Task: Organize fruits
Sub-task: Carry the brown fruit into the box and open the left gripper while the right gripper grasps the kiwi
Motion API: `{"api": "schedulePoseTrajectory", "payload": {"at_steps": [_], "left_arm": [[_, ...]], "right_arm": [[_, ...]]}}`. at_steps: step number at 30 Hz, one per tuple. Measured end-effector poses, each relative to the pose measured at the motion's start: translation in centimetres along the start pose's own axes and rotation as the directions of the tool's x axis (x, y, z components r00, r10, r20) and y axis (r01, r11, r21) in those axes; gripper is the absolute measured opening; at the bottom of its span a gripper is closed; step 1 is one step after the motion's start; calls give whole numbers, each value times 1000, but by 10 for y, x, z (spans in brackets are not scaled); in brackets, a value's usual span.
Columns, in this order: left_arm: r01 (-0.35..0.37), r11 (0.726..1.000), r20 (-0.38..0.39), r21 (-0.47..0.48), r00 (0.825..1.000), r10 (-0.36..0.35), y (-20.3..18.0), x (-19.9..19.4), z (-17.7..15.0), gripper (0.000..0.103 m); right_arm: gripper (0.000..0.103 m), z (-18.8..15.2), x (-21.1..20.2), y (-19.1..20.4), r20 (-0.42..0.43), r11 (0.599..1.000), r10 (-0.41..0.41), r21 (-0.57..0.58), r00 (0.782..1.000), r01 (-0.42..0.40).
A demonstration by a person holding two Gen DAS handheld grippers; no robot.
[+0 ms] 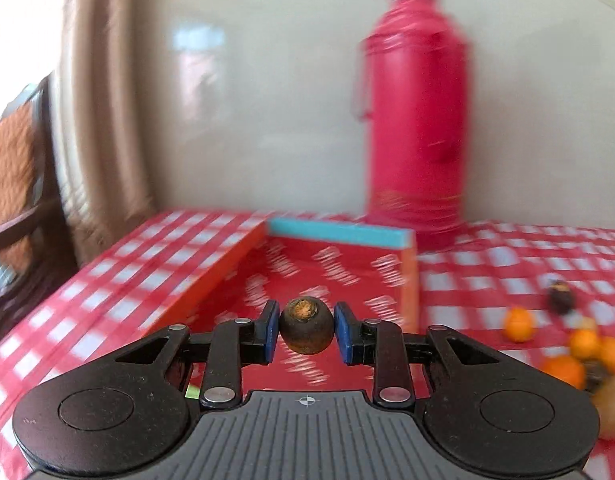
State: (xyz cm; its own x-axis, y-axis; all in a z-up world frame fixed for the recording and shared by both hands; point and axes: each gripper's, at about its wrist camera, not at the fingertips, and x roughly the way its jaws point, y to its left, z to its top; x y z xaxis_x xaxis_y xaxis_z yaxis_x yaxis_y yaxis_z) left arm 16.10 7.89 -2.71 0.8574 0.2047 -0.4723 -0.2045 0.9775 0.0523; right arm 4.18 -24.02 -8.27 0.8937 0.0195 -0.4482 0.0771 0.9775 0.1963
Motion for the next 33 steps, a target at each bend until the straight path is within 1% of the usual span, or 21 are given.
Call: {"api": "schedulePoseTrajectory", "payload": {"at_steps": [3, 6, 9, 11, 12, 13, 15, 17, 19, 21, 23, 25, 26, 29, 33], "left_arm": [[-56, 996, -62, -63, 997, 53, 12, 16, -2, 30], [-103, 988, -118, -111, 989, 90, 16, 28, -3, 30], [-169, 978, -138, -125, 979, 151, 15, 25, -7, 30], [-194, 970, -153, -147, 973, 172, 18, 23, -8, 35], [-188, 970, -156, -153, 974, 164, 17, 24, -7, 43], [-184, 971, -155, -151, 975, 161, 16, 23, -7, 47], [-193, 971, -147, -140, 974, 172, 8, 18, -6, 66], [-189, 971, -137, -144, 976, 170, 3, 13, -4, 75], [-177, 972, -135, -154, 978, 157, -3, 9, -4, 77], [-136, 969, -126, -206, 986, 112, -2, 2, -4, 77], [-102, 958, -106, -268, 991, 76, 2, -8, -3, 78], [-71, 950, -89, -305, 995, 45, 8, -17, -2, 82], [-61, 948, -79, -311, 996, 38, 12, -23, -2, 88], [-70, 952, -37, -298, 997, 61, 24, -43, -8, 97], [-110, 957, 28, -268, 992, 122, 47, -67, -20, 103]], "right_arm": [[97, -1, 2, 4, -4, 1000, 8, -6, 1000, -9], [97, -2, 4, 9, -9, 1000, 17, -13, 1000, -17], [97, -3, 4, 14, -11, 999, 32, -25, 999, -33], [97, -4, 4, 17, -10, 999, 38, -39, 999, -38], [97, -4, 3, 17, -10, 998, 40, -44, 999, -40], [97, -3, 3, 18, -10, 998, 42, -48, 999, -42], [97, -3, 3, 18, -10, 998, 48, -51, 999, -49], [97, -2, 2, 18, -10, 997, 54, -51, 998, -55], [97, -1, 3, 18, -14, 996, 70, -49, 997, -70], [97, 1, 3, 20, -15, 995, 88, -52, 996, -89], [97, 3, 3, 26, -6, 992, 98, -80, 995, -98], [97, 5, 3, 34, 10, 988, 112, -112, 994, -110], [97, 7, 5, 39, 13, 984, 119, -131, 993, -116], [97, 11, 14, 54, 2, 974, 141, -177, 990, -138], [97, 12, 28, 70, -21, 968, 133, -210, 991, -135]]}}
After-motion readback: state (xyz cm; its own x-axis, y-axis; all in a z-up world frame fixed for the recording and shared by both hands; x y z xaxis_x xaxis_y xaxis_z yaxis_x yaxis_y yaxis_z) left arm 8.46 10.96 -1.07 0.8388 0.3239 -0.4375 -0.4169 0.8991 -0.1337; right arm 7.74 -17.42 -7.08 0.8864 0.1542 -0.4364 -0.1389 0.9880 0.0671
